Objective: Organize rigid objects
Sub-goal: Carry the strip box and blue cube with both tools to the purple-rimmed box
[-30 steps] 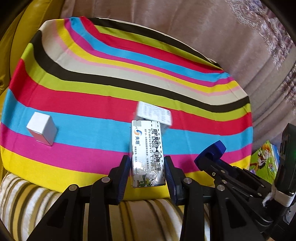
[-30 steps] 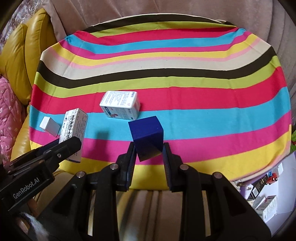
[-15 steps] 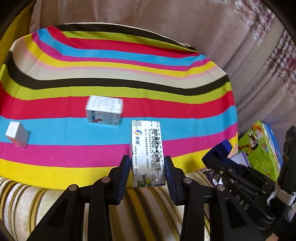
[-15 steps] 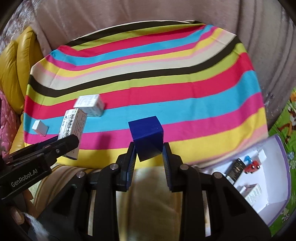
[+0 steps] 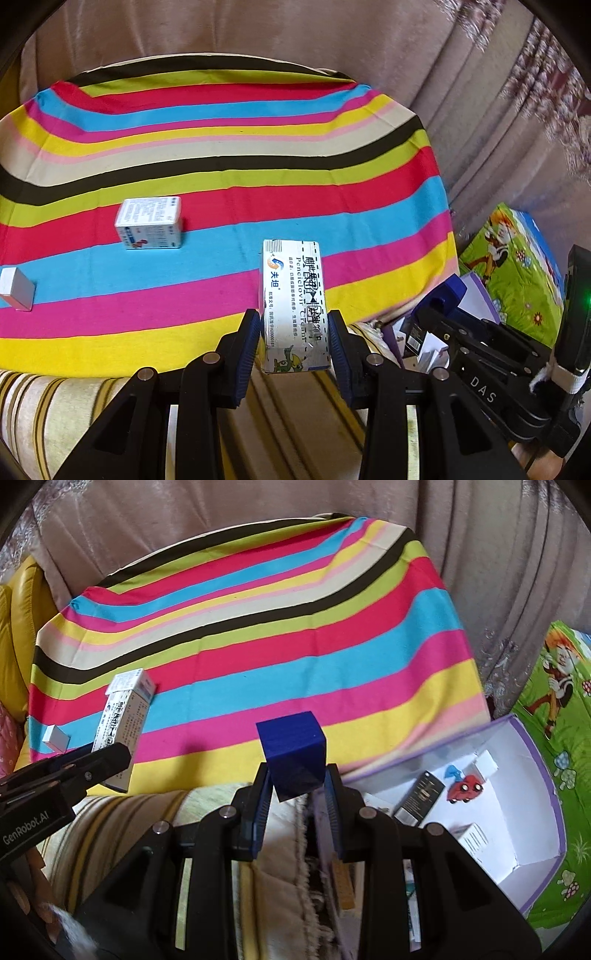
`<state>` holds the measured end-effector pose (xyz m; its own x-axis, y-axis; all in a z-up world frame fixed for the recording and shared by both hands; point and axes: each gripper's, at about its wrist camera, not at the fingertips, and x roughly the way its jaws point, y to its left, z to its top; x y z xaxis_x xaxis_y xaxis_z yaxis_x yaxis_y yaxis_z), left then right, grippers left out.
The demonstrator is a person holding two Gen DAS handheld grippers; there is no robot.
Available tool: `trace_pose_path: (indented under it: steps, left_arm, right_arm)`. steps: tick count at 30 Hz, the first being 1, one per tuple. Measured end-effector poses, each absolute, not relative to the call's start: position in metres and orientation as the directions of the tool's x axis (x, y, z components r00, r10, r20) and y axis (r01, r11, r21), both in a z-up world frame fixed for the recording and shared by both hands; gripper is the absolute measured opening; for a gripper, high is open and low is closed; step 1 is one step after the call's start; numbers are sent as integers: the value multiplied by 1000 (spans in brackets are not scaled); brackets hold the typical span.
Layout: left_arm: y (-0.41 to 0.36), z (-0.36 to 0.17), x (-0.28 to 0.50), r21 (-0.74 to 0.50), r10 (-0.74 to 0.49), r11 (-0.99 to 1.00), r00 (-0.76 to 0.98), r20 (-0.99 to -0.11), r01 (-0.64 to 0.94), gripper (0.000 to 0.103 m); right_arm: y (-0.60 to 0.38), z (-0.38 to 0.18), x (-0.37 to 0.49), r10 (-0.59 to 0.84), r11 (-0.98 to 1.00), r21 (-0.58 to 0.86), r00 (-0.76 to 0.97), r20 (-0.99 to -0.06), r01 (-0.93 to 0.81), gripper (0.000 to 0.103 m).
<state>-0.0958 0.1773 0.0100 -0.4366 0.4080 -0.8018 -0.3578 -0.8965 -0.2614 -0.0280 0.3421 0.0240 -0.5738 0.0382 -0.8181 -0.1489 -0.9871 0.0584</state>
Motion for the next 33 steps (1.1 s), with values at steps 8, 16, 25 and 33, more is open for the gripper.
trace_pose_path:
  steps: [8,16,25,33]
  left_arm:
    - [201,10,-85,-242,416,-880,-416,-808,-409,39]
    - [228,8,-73,-224,425,-854,-381,-821,-469,39]
    - [269,3,-59,-200,434,-807,-330,-838,-555,39]
    - [305,-3,-48,-191,439,-763,-277,-855,-618,39]
  right_arm:
    - [361,25,-16,76,-983,35,-571,-817,-182,32]
    - [388,26,-2,129,-974,4,-567,-814,-227,32]
    - [428,19,18,185,-955,-20,-537,-823,-297,32]
    - [463,13,38,244,-930,-54,-499,-831,-364,32]
